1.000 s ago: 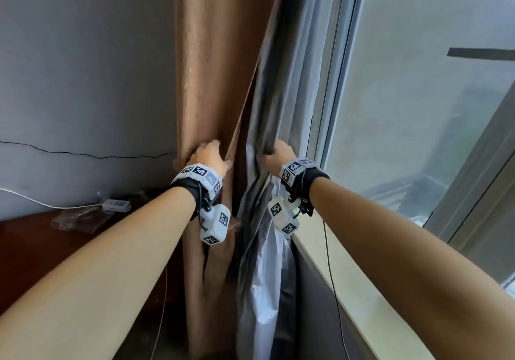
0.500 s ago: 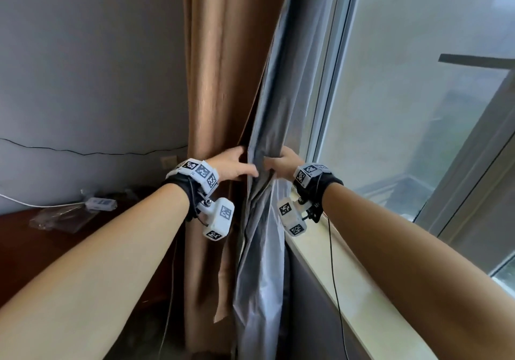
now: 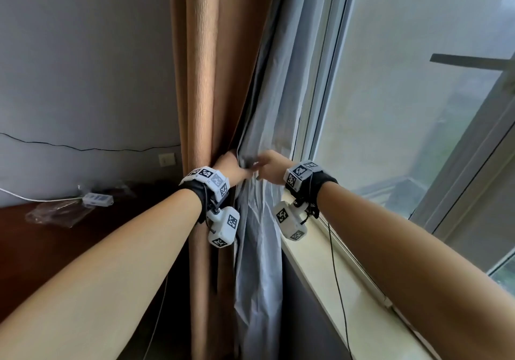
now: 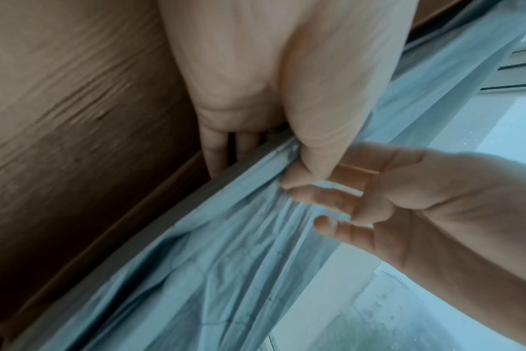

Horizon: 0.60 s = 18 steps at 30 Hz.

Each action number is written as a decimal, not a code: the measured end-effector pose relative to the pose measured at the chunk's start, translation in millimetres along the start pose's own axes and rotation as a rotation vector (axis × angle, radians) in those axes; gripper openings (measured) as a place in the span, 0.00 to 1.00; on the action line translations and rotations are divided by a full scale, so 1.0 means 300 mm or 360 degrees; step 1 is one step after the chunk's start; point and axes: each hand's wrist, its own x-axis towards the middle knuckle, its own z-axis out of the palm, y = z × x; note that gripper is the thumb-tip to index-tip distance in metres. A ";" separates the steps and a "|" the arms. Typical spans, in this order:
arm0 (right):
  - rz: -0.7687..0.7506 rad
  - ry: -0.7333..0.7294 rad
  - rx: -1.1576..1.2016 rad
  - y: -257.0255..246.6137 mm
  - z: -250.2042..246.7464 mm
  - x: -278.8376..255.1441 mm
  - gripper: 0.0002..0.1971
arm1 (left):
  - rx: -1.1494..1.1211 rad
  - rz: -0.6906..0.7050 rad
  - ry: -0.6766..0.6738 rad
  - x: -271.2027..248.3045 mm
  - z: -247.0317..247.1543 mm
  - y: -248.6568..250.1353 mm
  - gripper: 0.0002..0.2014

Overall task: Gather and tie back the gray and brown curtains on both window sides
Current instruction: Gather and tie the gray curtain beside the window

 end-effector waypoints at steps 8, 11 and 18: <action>0.0461 0.0666 0.0261 0.223 -0.039 -0.011 0.26 | -0.0089 -0.0256 0.0264 0.004 0.049 0.005 0.12; 0.0509 0.0423 0.0633 0.265 -0.032 -0.020 0.44 | -0.0095 -0.0261 0.0116 -0.020 0.077 0.002 0.08; 0.0339 0.0275 0.0256 0.315 0.086 -0.034 0.10 | 0.0034 -0.0460 0.0272 -0.074 0.187 -0.010 0.18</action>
